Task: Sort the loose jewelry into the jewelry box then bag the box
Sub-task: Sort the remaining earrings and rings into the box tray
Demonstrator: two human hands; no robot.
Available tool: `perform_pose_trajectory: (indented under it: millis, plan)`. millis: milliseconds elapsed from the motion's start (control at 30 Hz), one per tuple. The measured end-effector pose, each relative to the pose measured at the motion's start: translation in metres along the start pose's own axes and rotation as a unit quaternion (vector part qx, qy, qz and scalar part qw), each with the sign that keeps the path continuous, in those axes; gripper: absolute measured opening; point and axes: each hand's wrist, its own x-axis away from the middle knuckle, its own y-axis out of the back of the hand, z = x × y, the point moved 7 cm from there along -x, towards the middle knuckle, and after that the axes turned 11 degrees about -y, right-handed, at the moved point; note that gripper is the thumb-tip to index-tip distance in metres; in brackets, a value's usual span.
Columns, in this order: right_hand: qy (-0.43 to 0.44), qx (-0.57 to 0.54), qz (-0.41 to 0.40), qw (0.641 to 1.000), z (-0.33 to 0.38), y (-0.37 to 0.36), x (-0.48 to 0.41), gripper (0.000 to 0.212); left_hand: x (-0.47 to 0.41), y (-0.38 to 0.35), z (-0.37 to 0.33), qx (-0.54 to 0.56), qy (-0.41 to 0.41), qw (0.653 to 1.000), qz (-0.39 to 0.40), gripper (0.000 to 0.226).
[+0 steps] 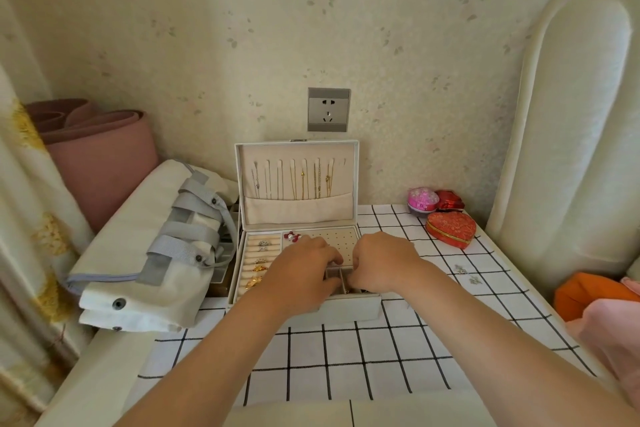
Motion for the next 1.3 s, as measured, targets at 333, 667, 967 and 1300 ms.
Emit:
perform_pose_trajectory:
  millis: [333, 667, 967, 1300]
  plan:
    - [-0.009, -0.023, -0.012, 1.0, 0.003, -0.002, 0.0, 0.015, -0.001, -0.006, 0.001, 0.011, 0.002, 0.999, 0.031, 0.043]
    - [-0.01, -0.209, -0.014, 0.978, -0.049, 0.021, -0.004, 0.025, -0.03, 0.004, -0.012, -0.021, 0.011, 1.0, 0.011, 0.037]
    - [-0.034, -0.213, -0.011, 0.976, -0.146, -0.003, -0.012, 0.015, -0.07, -0.015, -0.056, 0.013, -0.048, 0.999, -0.006, 0.03]
    - [0.053, -0.142, -0.044, 0.987, -0.137, -0.021, -0.009, 0.017, -0.097, -0.065, -0.073, -0.072, -0.05, 0.992, 0.09, 0.035]
